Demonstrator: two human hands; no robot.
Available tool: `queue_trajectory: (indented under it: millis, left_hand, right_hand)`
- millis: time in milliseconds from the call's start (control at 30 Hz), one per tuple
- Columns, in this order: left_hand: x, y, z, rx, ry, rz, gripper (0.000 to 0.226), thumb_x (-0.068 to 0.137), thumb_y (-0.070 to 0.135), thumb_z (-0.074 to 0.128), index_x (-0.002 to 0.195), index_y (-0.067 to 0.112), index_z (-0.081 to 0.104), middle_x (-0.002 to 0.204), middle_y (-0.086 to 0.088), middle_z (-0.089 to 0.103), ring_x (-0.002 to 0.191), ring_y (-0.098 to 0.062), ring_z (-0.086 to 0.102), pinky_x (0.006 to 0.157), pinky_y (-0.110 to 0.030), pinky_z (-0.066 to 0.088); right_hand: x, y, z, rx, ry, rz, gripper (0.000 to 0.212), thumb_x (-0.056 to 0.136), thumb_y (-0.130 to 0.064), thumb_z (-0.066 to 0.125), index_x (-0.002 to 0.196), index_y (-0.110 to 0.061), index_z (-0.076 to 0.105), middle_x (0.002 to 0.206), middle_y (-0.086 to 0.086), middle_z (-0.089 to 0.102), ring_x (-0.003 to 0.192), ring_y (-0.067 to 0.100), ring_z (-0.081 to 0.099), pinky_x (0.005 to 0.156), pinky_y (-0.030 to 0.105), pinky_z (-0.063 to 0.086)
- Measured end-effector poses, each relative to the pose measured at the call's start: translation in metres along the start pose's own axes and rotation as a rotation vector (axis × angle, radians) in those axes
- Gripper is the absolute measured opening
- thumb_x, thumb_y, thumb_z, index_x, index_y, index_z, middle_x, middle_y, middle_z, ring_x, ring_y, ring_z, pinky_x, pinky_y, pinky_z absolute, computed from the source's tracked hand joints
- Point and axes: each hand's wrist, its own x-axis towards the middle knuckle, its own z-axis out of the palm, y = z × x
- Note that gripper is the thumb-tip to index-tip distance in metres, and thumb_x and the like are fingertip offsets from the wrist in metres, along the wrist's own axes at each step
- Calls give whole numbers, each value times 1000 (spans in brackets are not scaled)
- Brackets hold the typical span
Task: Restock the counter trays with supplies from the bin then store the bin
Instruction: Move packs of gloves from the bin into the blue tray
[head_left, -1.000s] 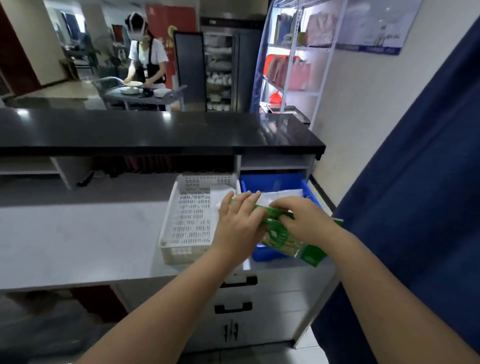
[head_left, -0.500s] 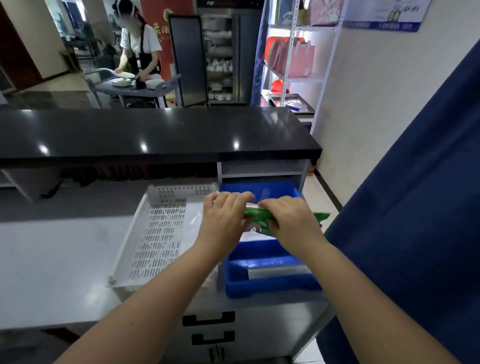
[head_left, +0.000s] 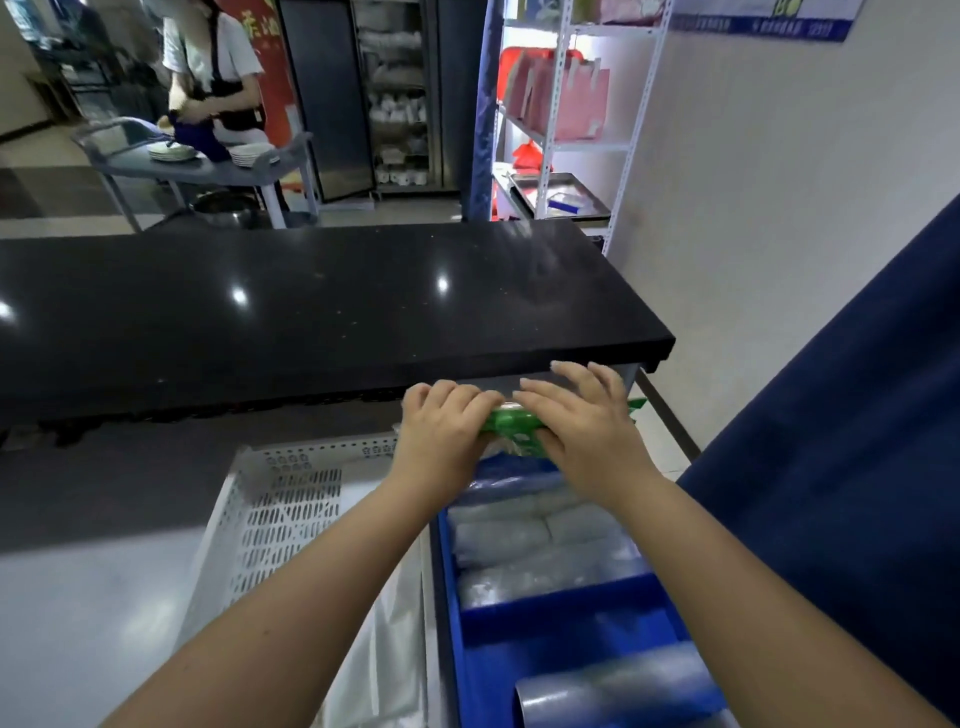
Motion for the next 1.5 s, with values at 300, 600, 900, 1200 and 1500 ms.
queue_trajectory:
  millis: [300,600,900,1200,1500]
  left_hand:
    - [10,-13,26,-10,-37,-139,40,65,21,84,103,21,71,93,3,69,85,-25,61,76,-37,31]
    - [34,-8,40,-23,-53,-226,46,64,30,84,107,23,71,95,4,69,89,-25,59,77,-38,34]
    - [38,-8,50,-36,-32,-245,43,67,23,82,109,21,71,96,2,69,89,-26,59,77,-39,38]
    - [41,-6,50,-59,-79,-275,44,66,24,73,110,20,71,98,1,69,92,-28,59,79,-41,38]
    - [36,-7,45,-83,-60,-308,47,63,17,77,110,21,71,96,1,69,91,-27,59,78,-38,35]
  right_hand:
    - [-51,41,65,325,-287,99,23,79,-5,71,101,-11,71,93,4,70,86,24,62,73,38,53]
    - [-7,67,142,454,-954,298,43,86,-38,64,128,-38,53,137,-8,53,121,20,50,99,33,43]
    - [-25,57,162,558,-1031,264,58,84,-23,68,136,-35,46,141,-3,50,123,23,50,102,33,42]
    - [-20,55,166,315,-1198,97,66,87,-24,58,141,-47,28,153,-1,25,135,34,27,107,47,33]
    - [-21,46,168,324,-1117,55,52,84,-13,58,130,-34,48,134,6,48,119,31,46,97,38,43]
